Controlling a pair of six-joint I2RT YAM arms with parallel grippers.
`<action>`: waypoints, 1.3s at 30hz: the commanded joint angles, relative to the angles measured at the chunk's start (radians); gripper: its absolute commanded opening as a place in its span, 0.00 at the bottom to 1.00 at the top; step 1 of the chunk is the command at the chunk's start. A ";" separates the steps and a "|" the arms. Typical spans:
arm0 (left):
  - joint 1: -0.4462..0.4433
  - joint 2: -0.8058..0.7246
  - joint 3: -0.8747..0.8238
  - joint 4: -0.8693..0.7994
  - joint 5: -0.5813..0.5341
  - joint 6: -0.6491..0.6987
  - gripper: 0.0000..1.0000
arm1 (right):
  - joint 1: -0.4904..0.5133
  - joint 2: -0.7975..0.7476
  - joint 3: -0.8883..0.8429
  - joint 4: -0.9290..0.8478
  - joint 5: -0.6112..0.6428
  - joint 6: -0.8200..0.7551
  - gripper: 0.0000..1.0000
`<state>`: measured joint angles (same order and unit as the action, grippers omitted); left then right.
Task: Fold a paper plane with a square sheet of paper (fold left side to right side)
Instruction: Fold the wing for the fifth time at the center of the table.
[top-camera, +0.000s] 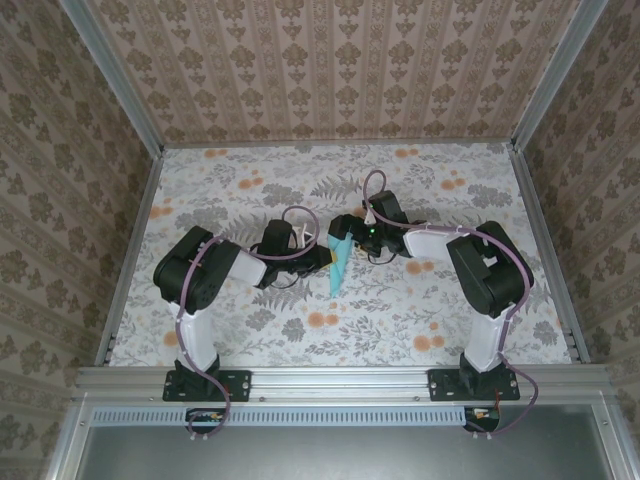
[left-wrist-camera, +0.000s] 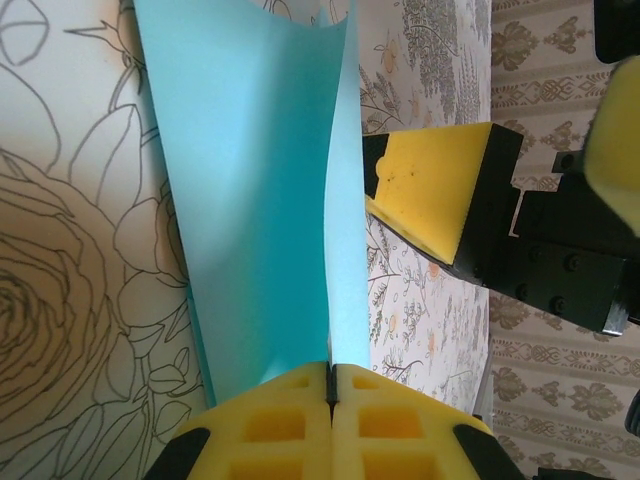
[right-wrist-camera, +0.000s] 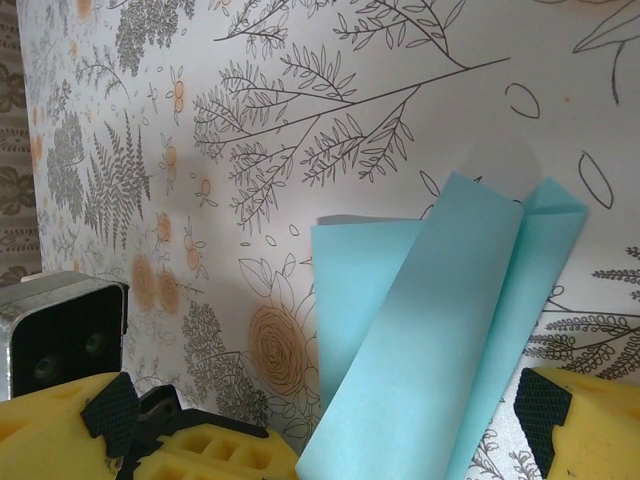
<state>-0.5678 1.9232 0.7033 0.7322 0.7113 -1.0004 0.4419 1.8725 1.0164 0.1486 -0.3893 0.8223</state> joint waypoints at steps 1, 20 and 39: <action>0.008 -0.015 0.013 -0.004 0.018 0.022 0.00 | -0.006 0.019 0.032 -0.023 -0.007 0.007 1.00; 0.014 -0.012 0.013 -0.003 0.022 0.022 0.00 | -0.005 0.078 0.079 -0.049 -0.025 -0.004 1.00; 0.029 -0.038 0.079 -0.171 0.043 0.142 0.00 | 0.031 0.183 0.250 -0.460 0.095 -0.121 1.00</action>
<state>-0.5480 1.9209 0.7521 0.6235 0.7353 -0.9245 0.4656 1.9972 1.2766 -0.1696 -0.3538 0.7280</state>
